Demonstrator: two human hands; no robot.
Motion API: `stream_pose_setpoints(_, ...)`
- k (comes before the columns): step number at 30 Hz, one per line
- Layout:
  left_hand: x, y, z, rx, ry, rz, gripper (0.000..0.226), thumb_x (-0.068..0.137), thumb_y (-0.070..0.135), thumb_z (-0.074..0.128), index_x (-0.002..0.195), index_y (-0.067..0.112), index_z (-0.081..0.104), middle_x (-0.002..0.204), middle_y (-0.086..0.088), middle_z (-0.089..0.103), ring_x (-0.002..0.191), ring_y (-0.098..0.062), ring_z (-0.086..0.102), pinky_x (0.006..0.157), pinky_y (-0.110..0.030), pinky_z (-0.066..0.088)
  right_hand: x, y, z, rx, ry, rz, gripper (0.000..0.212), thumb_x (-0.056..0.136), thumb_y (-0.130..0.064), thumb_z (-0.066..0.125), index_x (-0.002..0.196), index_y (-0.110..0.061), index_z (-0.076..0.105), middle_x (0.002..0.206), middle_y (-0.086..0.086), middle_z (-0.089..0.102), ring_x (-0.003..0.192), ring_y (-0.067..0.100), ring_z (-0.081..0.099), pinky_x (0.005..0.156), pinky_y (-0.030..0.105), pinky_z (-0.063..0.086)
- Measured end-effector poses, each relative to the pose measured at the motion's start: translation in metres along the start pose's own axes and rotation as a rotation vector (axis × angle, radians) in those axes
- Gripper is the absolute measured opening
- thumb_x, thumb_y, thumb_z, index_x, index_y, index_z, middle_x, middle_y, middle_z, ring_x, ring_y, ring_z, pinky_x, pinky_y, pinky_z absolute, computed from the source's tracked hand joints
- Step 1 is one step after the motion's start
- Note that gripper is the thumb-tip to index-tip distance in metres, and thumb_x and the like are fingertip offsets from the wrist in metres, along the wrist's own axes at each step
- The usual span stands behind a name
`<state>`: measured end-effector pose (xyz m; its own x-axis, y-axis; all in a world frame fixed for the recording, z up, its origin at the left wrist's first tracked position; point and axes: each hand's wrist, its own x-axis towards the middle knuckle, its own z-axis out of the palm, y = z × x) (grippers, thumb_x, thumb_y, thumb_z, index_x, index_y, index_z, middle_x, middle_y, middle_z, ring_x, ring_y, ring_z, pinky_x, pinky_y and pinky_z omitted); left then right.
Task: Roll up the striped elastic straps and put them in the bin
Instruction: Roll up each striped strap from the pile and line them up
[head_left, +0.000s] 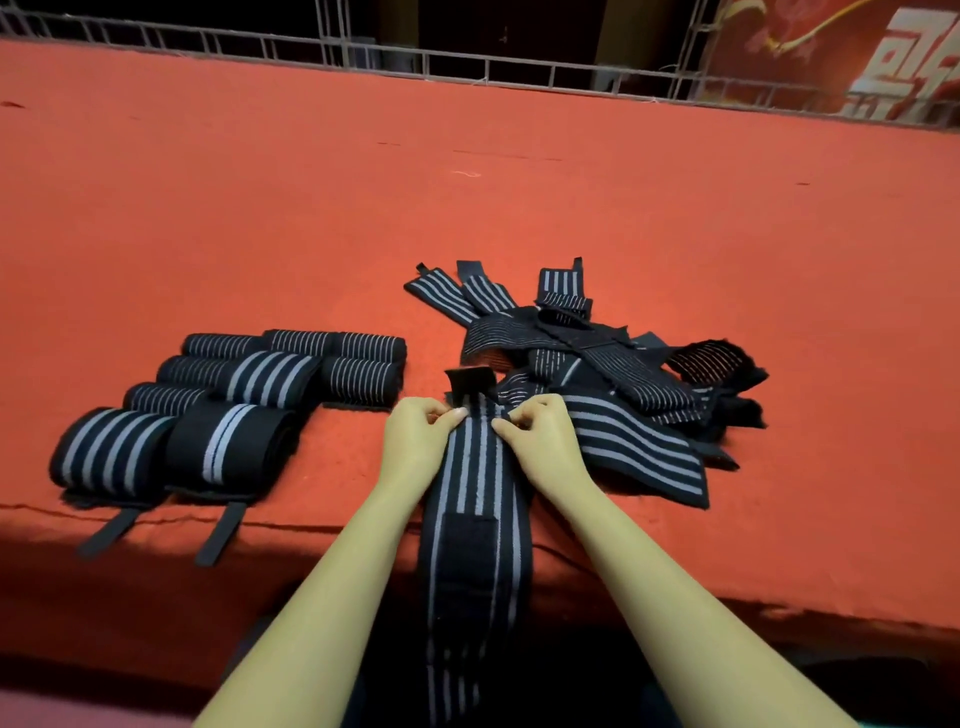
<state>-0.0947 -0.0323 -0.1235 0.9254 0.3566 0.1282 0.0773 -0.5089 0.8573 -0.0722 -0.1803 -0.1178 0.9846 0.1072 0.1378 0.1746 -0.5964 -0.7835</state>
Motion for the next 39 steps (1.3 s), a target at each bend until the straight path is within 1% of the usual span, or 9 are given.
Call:
stream_pose_setpoints(3,-0.001,-0.011,0.001,-0.108,0.046,0.004,0.015,0.087,0.024,0.069,0.086,0.01,0.075,0.087,0.0,0.071,0.084,-0.011,0.061,0.068,-0.008,0.038,0.006,0.01,0.009,0.04,0.031,-0.015,0.027,0.084,-0.02,0.07,0.062,-0.021,0.055,0.082,0.002,0.06,0.085,0.021,0.054,0.081,0.033,0.04)
stream_pose_setpoints(6,0.0,-0.014,0.001,-0.219,0.023,0.012,0.007,0.086,0.024,0.071,0.086,0.017,0.074,0.092,0.002,0.071,0.089,-0.009,0.063,0.077,-0.013,0.042,0.005,0.013,0.008,0.214,0.013,-0.006,0.008,0.085,-0.017,0.07,0.081,-0.011,0.069,0.087,0.002,0.069,0.086,0.017,0.061,0.083,0.03,0.044)
stream_pose_setpoints(10,-0.004,-0.015,-0.004,-0.426,0.005,0.046,0.008,0.083,0.018,0.074,0.076,0.015,0.072,0.09,-0.002,0.07,0.088,-0.009,0.063,0.084,-0.022,0.047,-0.009,0.015,0.003,0.41,-0.011,-0.037,0.012,0.088,-0.015,0.068,0.081,-0.005,0.067,0.076,0.007,0.066,0.066,0.009,0.053,0.065,0.023,0.042)
stream_pose_setpoints(13,-0.007,-0.012,-0.008,-0.565,-0.073,0.022,0.008,0.083,0.012,0.071,0.076,0.01,0.071,0.087,0.0,0.07,0.084,-0.005,0.063,0.079,-0.017,0.048,-0.013,0.018,0.0,0.461,-0.05,-0.031,0.017,0.089,-0.015,0.066,0.073,-0.011,0.061,0.067,-0.005,0.058,0.056,0.001,0.047,0.061,0.022,0.038)
stream_pose_setpoints(16,-0.009,-0.011,-0.007,-0.624,-0.145,-0.03,0.003,0.085,0.011,0.07,0.083,0.012,0.073,0.089,0.007,0.073,0.086,-0.002,0.066,0.075,-0.015,0.048,-0.013,0.019,-0.001,0.464,-0.066,-0.044,0.02,0.09,-0.014,0.065,0.072,-0.013,0.056,0.067,-0.008,0.055,0.059,0.001,0.047,0.063,0.024,0.038)
stream_pose_setpoints(24,-0.008,-0.014,-0.009,-0.613,-0.152,-0.023,0.006,0.08,0.015,0.075,0.076,0.012,0.072,0.091,-0.004,0.073,0.092,-0.015,0.066,0.093,-0.031,0.049,-0.014,0.017,0.001,0.562,0.018,-0.011,0.019,0.086,-0.015,0.071,0.078,0.0,0.063,0.076,0.002,0.062,0.073,0.01,0.056,0.073,0.026,0.045)
stream_pose_setpoints(30,-0.009,-0.012,-0.008,-0.65,-0.163,-0.048,0.008,0.078,0.01,0.076,0.074,0.01,0.069,0.086,-0.002,0.071,0.085,-0.011,0.066,0.08,-0.023,0.049,-0.014,0.018,0.001,0.557,0.038,0.015,0.021,0.088,-0.021,0.069,0.078,-0.004,0.063,0.071,0.005,0.062,0.069,0.014,0.054,0.068,0.03,0.044)
stream_pose_setpoints(35,-0.01,-0.013,-0.008,-0.663,-0.17,-0.058,0.012,0.08,0.015,0.076,0.075,0.007,0.067,0.087,-0.013,0.072,0.085,-0.018,0.068,0.081,-0.029,0.054,-0.016,0.016,0.001,0.571,0.056,0.025,0.019,0.087,-0.02,0.071,0.077,-0.008,0.06,0.069,0.006,0.061,0.066,0.015,0.054,0.065,0.029,0.043)
stream_pose_setpoints(39,-0.01,-0.012,-0.007,-0.642,-0.152,-0.056,0.013,0.079,0.013,0.076,0.082,0.009,0.064,0.074,-0.001,0.07,0.07,-0.005,0.066,0.063,-0.016,0.048,-0.016,0.017,-0.002,0.667,0.011,0.056,0.02,0.086,-0.015,0.071,0.096,-0.012,0.054,0.071,0.012,0.062,0.066,0.02,0.055,0.062,0.027,0.043)
